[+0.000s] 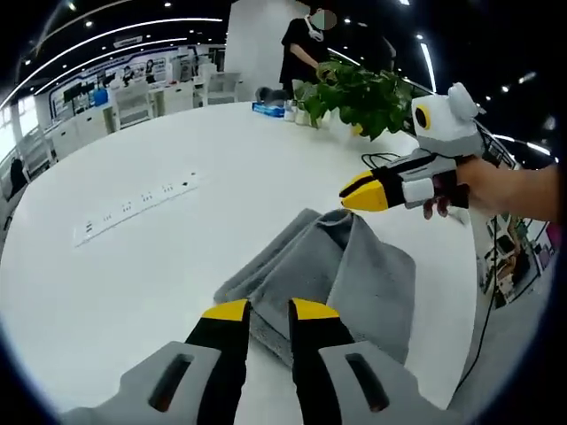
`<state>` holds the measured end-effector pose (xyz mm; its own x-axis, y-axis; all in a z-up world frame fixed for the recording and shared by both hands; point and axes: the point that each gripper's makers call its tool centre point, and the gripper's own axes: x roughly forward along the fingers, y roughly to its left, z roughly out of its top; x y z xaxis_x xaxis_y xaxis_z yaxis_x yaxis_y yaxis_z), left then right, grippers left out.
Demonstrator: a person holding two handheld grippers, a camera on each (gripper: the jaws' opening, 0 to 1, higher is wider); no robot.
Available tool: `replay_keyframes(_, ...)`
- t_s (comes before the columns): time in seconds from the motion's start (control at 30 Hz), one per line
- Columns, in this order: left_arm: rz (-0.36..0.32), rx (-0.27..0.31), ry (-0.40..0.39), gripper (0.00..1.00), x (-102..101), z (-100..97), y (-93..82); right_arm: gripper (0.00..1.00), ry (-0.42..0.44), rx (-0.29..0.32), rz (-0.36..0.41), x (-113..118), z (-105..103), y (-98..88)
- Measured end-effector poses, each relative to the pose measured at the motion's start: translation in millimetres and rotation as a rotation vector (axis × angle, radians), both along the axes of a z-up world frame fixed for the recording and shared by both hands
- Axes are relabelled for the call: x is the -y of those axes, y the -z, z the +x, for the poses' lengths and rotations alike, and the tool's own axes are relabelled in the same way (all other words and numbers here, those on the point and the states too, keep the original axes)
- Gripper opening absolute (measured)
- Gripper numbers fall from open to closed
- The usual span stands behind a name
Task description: Fold the towel on the table until its edges align and the towel forms a compact rectangular stack.
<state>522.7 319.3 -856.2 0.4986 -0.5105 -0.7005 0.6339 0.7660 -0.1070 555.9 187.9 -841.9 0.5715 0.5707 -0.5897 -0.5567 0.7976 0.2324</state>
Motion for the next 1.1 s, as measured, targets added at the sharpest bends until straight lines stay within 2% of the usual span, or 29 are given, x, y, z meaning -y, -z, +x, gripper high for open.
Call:
replay_keyframes(0.07, -0.017, -0.033, 0.0, 0.2, 1.3, -7.6, 4.7, 0.17, -0.009, -0.002, 0.009, -0.9, -4.2, -0.9)
replay_keyframes(0.2, -0.031, -0.054, 0.014, 0.21, 4.4, -21.0, 9.4, 0.25, -0.035, -0.028, 0.051, -6.0, -15.5, -0.5)
replay_keyframes(0.3, -0.021, -0.073, 0.025, 0.21, 4.0, -30.5, 16.0, 0.26, -0.06, -0.046, 0.036, -8.8, -22.9, 5.6)
replay_keyframes(0.43, -0.035, -0.113, 0.015, 0.22, 2.9, -41.9, 23.5, 0.23, -0.064, -0.061, 0.01, -8.4, -26.4, 13.5)
replay_keyframes(0.47, -0.037, -0.117, 0.02, 0.23, 3.5, -44.5, 24.7, 0.21, -0.063, -0.069, 0.009, -8.5, -26.8, 15.7)
replay_keyframes(0.53, -0.029, -0.132, 0.02, 0.24, 2.5, -50.4, 28.2, 0.09, -0.074, -0.085, -0.018, -6.8, -30.4, 19.3)
replay_keyframes(0.67, -0.078, -0.2, -0.026, 0.26, 3.3, -59.4, 33.3, 0.05, -0.061, -0.087, -0.015, -6.0, -28.0, 18.2)
replay_keyframes(0.77, -0.074, -0.207, -0.032, 0.2, 3.5, -59.2, 33.8, 0.04, -0.035, -0.075, -0.017, -3.2, -24.8, 14.3)
replay_keyframes(0.87, -0.049, -0.183, -0.026, 0.02, 3.0, -56.9, 29.1, 0.04, -0.014, -0.05, -0.026, 0.0, -22.5, 10.0)
replay_keyframes(1.1, -0.048, -0.186, -0.035, 0.01, 2.4, -55.3, 26.8, 0.07, -0.019, -0.054, -0.029, 1.6, -24.4, 14.0)
